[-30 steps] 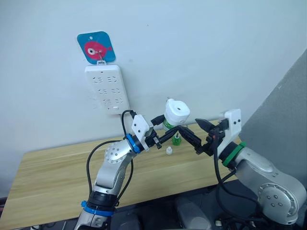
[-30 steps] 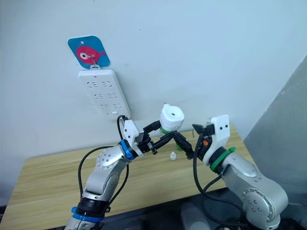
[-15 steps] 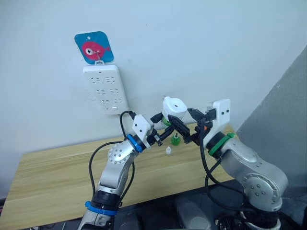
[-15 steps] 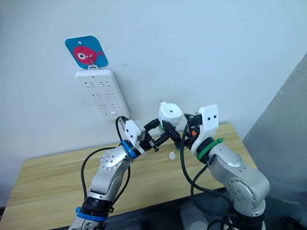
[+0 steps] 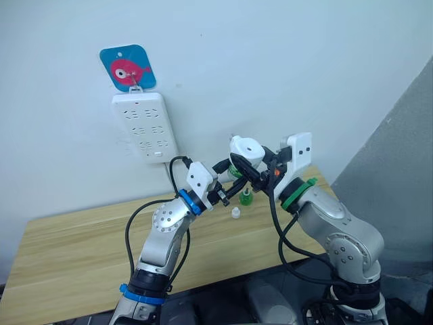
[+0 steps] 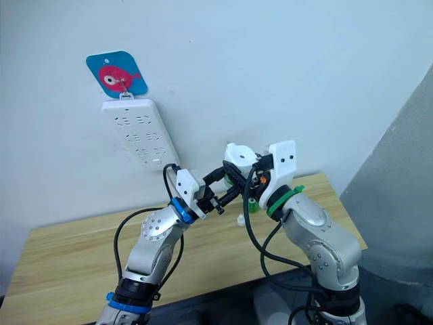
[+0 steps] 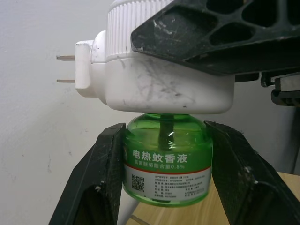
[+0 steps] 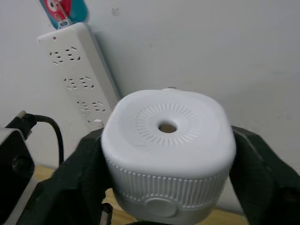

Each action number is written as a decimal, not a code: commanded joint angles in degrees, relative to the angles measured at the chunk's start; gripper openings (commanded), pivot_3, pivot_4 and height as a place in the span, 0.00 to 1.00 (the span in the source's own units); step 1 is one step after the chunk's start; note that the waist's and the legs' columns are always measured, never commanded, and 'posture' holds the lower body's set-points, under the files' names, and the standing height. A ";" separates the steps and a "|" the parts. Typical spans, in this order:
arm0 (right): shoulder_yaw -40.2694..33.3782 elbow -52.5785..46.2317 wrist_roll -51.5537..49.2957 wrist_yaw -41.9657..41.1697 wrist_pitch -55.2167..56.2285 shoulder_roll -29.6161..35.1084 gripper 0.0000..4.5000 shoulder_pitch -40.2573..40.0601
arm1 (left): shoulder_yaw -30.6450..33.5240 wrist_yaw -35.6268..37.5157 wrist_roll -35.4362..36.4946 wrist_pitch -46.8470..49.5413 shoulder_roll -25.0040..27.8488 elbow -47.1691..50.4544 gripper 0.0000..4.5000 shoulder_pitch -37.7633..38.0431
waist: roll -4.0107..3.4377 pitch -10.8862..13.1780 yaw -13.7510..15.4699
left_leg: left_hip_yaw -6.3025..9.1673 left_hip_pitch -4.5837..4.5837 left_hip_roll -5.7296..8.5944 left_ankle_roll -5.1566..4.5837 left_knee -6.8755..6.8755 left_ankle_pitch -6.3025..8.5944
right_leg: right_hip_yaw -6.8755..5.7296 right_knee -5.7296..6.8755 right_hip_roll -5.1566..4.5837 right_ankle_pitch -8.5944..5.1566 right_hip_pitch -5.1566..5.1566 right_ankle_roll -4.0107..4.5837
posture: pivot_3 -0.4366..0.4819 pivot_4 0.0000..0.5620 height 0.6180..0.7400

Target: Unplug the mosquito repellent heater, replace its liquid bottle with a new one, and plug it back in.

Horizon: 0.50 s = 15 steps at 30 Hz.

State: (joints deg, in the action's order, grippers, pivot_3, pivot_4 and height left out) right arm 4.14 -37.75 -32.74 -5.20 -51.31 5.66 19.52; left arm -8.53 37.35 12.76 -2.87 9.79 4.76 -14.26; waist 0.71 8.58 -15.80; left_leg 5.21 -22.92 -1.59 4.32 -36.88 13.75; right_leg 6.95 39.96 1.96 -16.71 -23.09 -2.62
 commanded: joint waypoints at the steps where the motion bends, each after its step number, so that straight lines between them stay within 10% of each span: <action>1: -0.03 -0.95 -0.72 -0.65 1.32 -0.52 0.66 1.26 | 0.17 -0.23 0.90 -1.01 -0.15 3.13 0.50 -0.87 | 0.00 0.00 0.00 | 0.00 -0.01 0.00 0.00 0.00 0.00 | 0.00 0.00 0.00 0.00 0.00 0.00 | 0.14 0.19 1.00; 10: -1.32 -0.24 -0.71 -0.30 1.73 -1.03 0.66 2.94 | 0.31 0.31 0.22 -3.53 1.69 2.77 0.50 0.31 | 0.00 0.00 0.00 | 0.00 -0.01 0.00 0.00 0.01 0.00 | -0.01 0.00 0.00 0.00 -0.01 0.00 | 0.15 0.19 1.00; 15: -2.33 -0.81 -1.08 0.46 1.59 -1.53 0.66 3.06 | 0.40 1.60 1.32 -0.42 3.74 3.69 0.91 1.15 | -0.01 0.00 -0.08 | 0.00 -0.02 0.00 0.00 0.01 0.00 | 0.00 0.00 0.00 0.00 -0.02 0.00 | 0.15 0.18 1.00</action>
State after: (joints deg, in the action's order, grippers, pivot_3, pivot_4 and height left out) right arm 2.78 -36.28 -32.90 -4.83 -51.14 4.56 21.41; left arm -8.29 38.39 13.11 -3.70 13.03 5.67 -13.49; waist 0.70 8.58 -15.87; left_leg 5.21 -22.94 -1.60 4.32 -36.86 13.75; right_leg 6.95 39.97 1.96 -16.71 -23.13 -2.61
